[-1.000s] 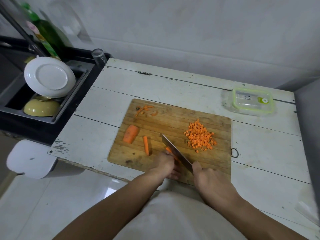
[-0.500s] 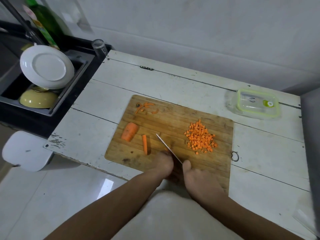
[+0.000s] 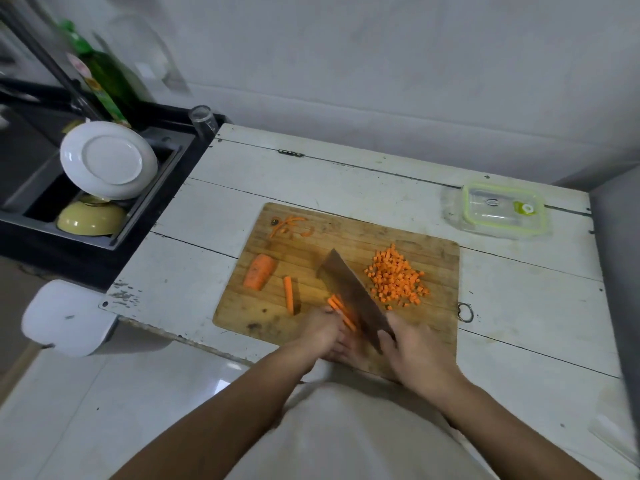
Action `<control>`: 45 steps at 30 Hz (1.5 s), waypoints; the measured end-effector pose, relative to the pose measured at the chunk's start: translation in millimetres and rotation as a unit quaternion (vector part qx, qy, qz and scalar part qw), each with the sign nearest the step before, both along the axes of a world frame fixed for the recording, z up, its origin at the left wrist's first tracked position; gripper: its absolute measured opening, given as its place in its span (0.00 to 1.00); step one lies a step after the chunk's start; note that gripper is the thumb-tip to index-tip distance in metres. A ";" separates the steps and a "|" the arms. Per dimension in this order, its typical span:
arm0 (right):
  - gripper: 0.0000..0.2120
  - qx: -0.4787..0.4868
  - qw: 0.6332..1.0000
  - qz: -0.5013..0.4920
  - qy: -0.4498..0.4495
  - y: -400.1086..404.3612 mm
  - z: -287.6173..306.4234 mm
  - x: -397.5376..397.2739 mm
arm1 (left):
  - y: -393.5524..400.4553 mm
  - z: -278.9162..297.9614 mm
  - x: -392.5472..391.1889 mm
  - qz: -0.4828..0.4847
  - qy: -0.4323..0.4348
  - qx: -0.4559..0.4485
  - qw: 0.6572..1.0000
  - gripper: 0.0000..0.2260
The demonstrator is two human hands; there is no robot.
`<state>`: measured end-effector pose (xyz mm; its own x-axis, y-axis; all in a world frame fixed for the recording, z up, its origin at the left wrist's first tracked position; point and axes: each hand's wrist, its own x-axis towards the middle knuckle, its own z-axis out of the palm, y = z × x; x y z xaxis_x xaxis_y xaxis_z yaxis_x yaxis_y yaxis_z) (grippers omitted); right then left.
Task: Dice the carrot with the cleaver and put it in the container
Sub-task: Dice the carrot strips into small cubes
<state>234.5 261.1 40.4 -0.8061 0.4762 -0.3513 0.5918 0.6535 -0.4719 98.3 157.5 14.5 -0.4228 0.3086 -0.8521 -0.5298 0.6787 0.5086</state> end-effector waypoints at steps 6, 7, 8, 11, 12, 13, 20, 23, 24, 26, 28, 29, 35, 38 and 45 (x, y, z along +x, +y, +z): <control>0.04 -0.301 0.936 -0.170 0.070 33.1 7.8 18.6 | -21.9 -2.6 -15.1 -0.153 0.224 -0.018 0.962 0.15; 0.05 -0.313 0.930 -0.176 0.076 37.1 10.0 20.5 | -26.6 -5.3 -21.9 -0.232 0.343 -0.041 0.910 0.12; 0.06 -0.320 0.926 -0.181 0.084 40.5 11.6 22.2 | -30.6 -6.1 -28.9 -0.309 0.442 -0.043 0.841 0.07; 0.05 -0.323 0.917 -0.209 0.110 46.2 14.6 27.3 | -31.9 -15.4 -51.7 -0.519 0.553 0.050 0.650 0.17; 0.05 -0.320 0.915 -0.218 0.112 46.9 15.2 28.6 | -29.2 -18.5 -57.5 -0.559 0.556 0.073 0.612 0.20; 0.05 -0.316 0.915 -0.223 0.116 47.7 14.2 29.8 | -25.9 -21.1 -60.9 -0.584 0.559 0.087 0.582 0.21; 0.05 -0.292 0.911 -0.258 0.135 31.2 20.3 30.6 | -22.2 -34.3 -69.5 -0.590 0.652 0.081 0.470 0.10; 0.04 -0.278 0.914 -0.267 0.128 22.2 20.3 32.3 | -22.4 -28.1 -72.4 -0.499 0.667 0.053 0.550 0.09; 0.04 -0.274 0.914 -0.272 0.123 20.1 18.6 32.7 | -20.0 -24.5 -72.5 -0.479 0.662 0.043 0.574 0.08; 0.07 -0.268 0.913 -0.286 0.113 16.4 17.2 33.1 | -12.8 -17.4 -74.4 -0.450 0.644 0.043 0.617 0.08; 0.09 -0.266 0.910 -0.299 0.110 13.9 16.7 32.1 | -5.8 -13.5 -79.3 -0.438 0.608 0.046 0.661 0.07; 0.09 -0.261 0.910 -0.302 0.109 12.8 17.3 31.3 | -2.9 -12.1 -81.1 -0.455 0.584 0.044 0.670 0.06; 0.05 -0.243 0.914 -0.306 0.106 7.4 22.7 28.0 | -8.9 -12.6 -76.1 -0.503 0.517 0.039 0.691 0.04; 0.04 -0.249 0.909 -0.316 0.110 5.4 23.8 28.4 | -9.1 -6.9 -78.9 -0.398 0.533 0.019 0.746 0.05; 0.02 -0.246 0.906 -0.328 0.107 7.0 24.7 35.6 | -0.6 16.2 -68.2 -0.430 0.540 0.078 0.720 0.08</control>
<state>270.1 268.2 65.0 -0.4807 0.7065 -0.5194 0.6368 -0.1260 -0.7607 30.1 156.9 30.7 -0.4084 0.9077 -0.0966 0.8127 0.4097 0.4143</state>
